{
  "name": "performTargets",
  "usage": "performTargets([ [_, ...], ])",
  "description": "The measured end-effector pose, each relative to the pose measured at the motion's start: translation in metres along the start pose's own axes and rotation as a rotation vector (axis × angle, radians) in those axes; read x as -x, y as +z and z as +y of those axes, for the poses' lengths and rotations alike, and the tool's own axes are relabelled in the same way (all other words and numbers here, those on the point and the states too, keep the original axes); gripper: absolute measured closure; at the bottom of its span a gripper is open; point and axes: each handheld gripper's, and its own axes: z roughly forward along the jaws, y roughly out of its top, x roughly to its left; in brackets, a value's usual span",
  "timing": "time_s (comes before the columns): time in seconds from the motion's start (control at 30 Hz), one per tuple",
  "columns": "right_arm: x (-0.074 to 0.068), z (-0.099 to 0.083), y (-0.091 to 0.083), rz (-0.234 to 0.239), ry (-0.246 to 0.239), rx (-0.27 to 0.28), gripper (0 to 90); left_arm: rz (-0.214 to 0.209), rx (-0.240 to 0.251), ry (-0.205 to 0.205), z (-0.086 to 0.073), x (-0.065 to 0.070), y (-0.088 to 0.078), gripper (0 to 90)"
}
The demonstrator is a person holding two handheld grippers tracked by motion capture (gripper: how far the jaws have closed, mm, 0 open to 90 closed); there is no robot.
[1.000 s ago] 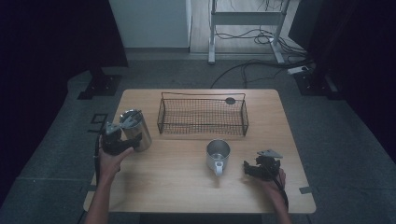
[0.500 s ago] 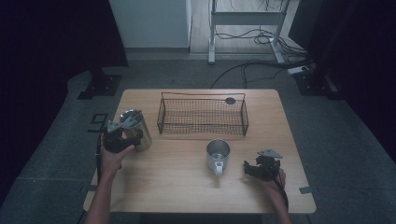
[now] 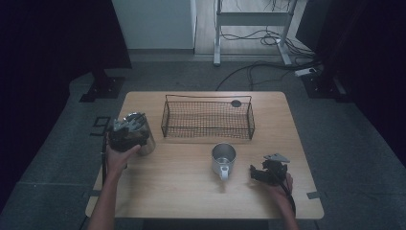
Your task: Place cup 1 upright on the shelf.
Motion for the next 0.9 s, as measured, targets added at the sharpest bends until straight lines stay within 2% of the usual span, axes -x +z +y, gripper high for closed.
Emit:
performTargets([
  [0.33,0.0,0.0,0.0,0.0,0.0,0.0,10.9,-0.024,0.031,-0.018,0.0,-0.004,0.008,0.8],
  [0.47,0.0,0.0,0.0,-0.001,-0.001,0.001,10.9,-0.012,0.053,-0.009,-0.001,-0.003,0.011,1.2],
  [0.9,0.001,0.0,0.0,0.0,-0.001,0.0,10.9,0.013,0.074,0.006,-0.002,-0.001,0.018,1.6],
])
